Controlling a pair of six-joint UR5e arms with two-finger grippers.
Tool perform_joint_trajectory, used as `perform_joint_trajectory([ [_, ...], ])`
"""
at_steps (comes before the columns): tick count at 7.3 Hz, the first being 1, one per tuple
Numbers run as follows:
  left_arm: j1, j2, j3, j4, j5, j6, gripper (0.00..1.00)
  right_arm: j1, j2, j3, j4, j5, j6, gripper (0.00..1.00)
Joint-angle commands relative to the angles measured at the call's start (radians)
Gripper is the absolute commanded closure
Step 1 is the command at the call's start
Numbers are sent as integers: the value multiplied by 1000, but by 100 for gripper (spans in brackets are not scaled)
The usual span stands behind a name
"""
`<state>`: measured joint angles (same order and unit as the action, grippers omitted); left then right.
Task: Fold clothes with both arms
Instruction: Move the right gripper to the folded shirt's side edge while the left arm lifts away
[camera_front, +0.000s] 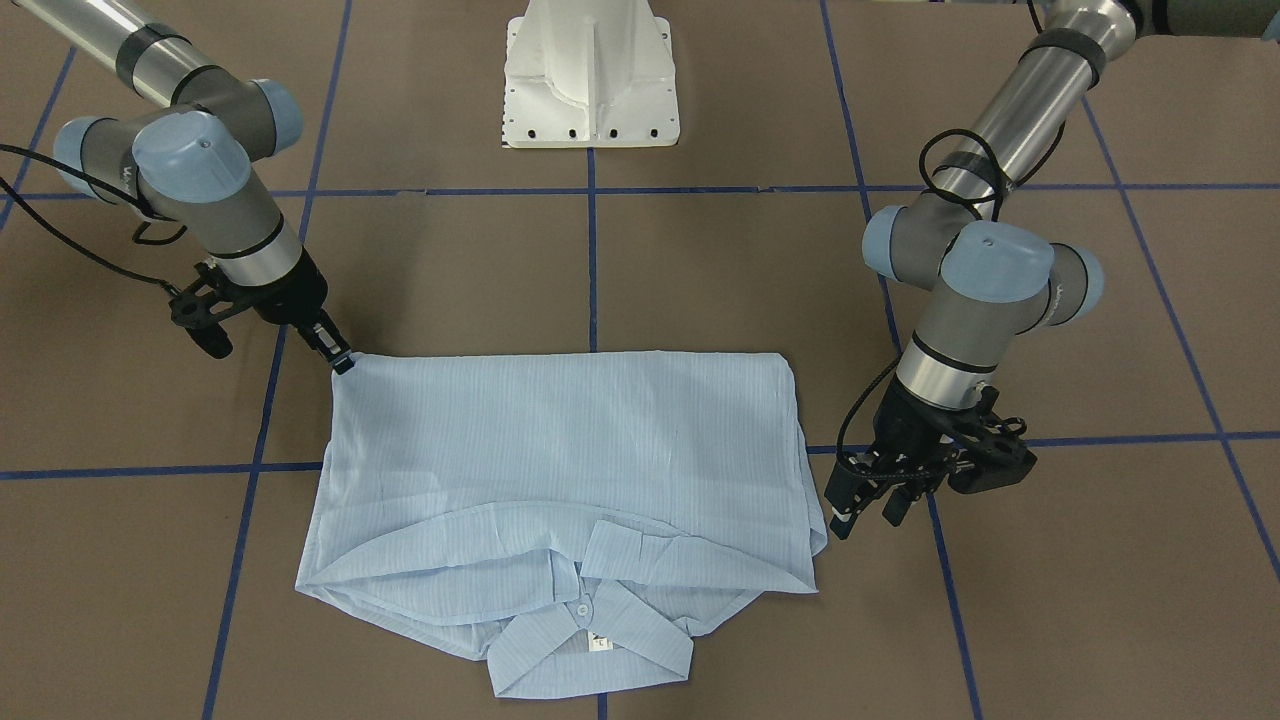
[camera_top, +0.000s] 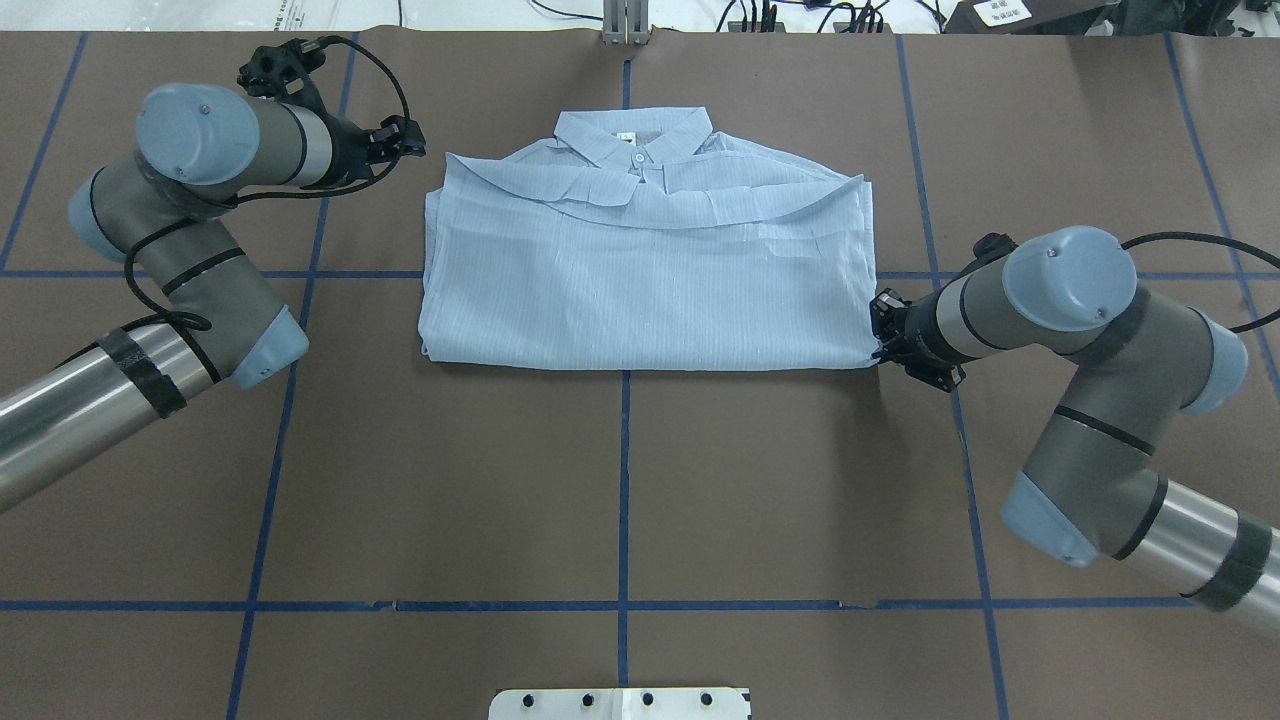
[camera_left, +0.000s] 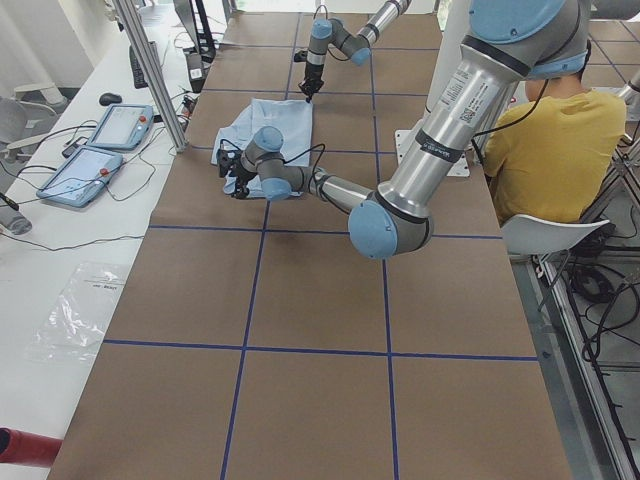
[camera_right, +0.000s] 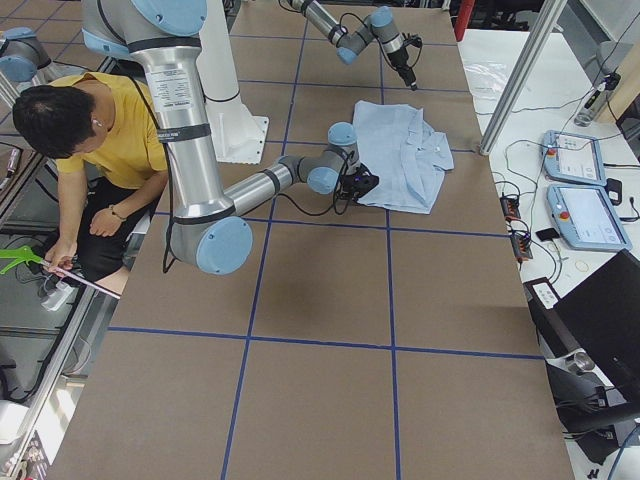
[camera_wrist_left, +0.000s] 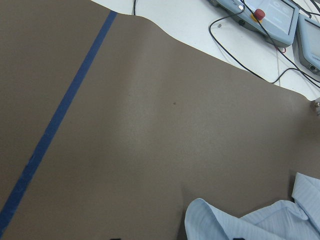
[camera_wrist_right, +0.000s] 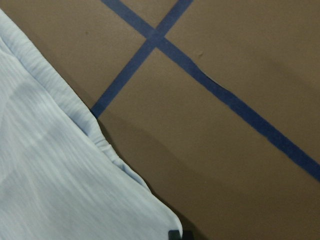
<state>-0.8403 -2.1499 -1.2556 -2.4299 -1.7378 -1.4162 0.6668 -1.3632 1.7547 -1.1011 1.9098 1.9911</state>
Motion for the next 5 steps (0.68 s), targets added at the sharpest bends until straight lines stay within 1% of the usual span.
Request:
perform_joint_trajectory([
  [1,9,22,-45,2,-3,-26,22,-70,-139,198,-40,47,3,100],
  [2,12,56,-104,5,-11,-42,22,-105,-190,303,-93,104,5,100],
  [3,12,82,-148,3,-73,-76,22,-157,-245,392,-141,150,8,100],
  [4,29,105,-198,2,-92,-87,20,-214,-269,422,-154,216,76,100],
  [5,74,108,-232,3,-92,-151,21,-304,-274,469,-154,231,200,100],
])
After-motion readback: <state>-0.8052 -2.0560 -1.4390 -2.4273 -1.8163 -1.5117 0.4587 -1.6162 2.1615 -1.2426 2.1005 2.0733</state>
